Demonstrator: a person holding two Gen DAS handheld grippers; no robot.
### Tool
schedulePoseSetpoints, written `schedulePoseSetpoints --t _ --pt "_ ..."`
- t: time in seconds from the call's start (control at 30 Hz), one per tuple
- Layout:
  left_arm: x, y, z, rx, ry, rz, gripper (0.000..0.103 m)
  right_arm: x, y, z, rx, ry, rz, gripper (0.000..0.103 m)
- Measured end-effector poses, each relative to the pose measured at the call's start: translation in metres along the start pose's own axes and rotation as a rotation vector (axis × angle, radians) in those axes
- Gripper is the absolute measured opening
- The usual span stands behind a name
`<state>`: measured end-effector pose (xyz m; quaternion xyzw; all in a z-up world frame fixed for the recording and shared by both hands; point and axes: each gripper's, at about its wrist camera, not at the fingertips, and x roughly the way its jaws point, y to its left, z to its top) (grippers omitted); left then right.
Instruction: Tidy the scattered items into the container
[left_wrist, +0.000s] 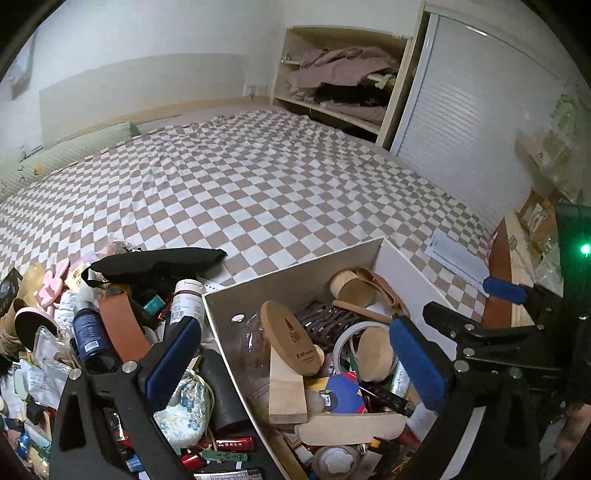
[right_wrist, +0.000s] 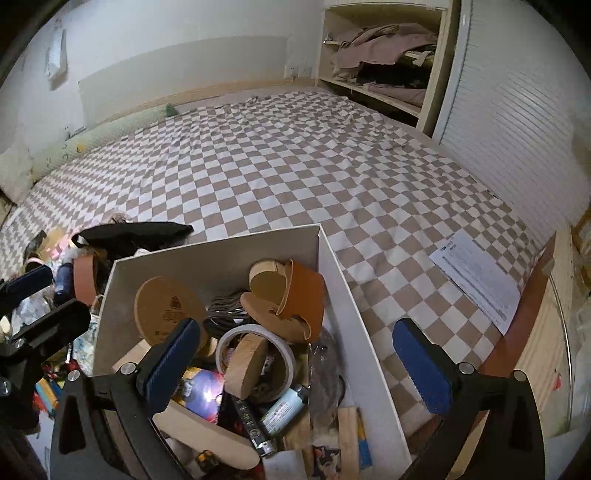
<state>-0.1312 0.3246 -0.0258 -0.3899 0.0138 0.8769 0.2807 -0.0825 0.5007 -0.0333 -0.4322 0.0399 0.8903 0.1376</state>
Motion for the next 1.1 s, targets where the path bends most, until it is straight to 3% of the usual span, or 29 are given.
schedulePoseSetpoints --t 0.23,0.53,1.1 --pt "-0.017 0.004 -0.002 -0.009 0.006 0.004 0.103 -0.016 0.004 -0.006 0.022 -0.001 0.015 0.103" --pt "-0.039 0.006 -0.015 0.019 0.012 0.042 0.103 -0.057 0.015 -0.017 0.012 -0.097 0.024 0.103" --pt "-0.117 0.009 -0.043 0.008 -0.092 -0.012 0.103 -0.116 0.024 -0.048 -0.002 -0.247 0.041 0.103"
